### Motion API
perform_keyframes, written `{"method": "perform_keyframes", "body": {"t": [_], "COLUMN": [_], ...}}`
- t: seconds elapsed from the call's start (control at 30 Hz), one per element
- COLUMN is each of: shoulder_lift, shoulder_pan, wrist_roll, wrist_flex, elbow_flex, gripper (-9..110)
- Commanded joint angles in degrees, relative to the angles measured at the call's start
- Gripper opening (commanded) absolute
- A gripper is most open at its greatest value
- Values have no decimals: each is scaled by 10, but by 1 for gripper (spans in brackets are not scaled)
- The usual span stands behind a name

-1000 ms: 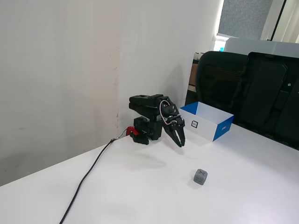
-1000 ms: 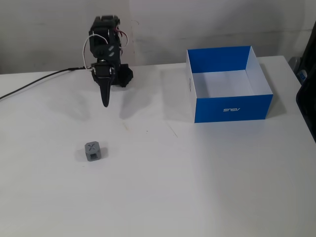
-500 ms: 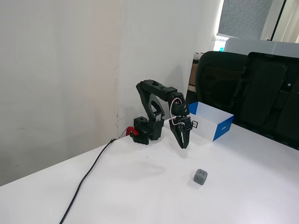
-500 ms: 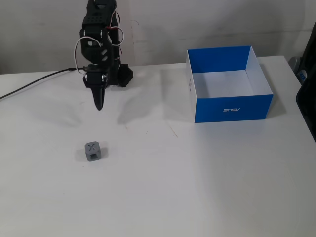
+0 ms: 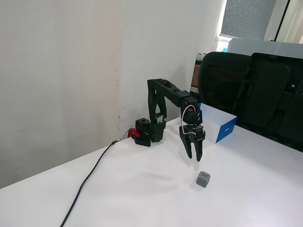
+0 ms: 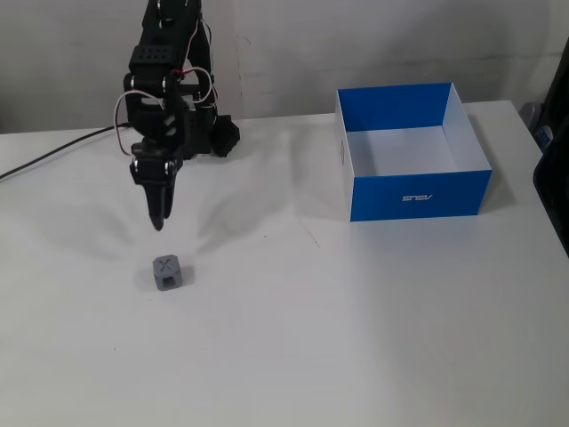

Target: Grasp the gray block and put it in the box.

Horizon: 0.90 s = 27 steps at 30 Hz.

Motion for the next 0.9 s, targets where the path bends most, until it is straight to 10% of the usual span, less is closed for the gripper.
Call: {"method": "perform_keyframes", "body": {"t": [0.0, 0.87], "shoulder_lift": [-30, -240], "shoulder_pan": [-1, 18], "wrist_roll": [-6, -82], "wrist_flex": [4, 133], "elbow_flex": [-74, -307], "gripper": [19, 23]}}
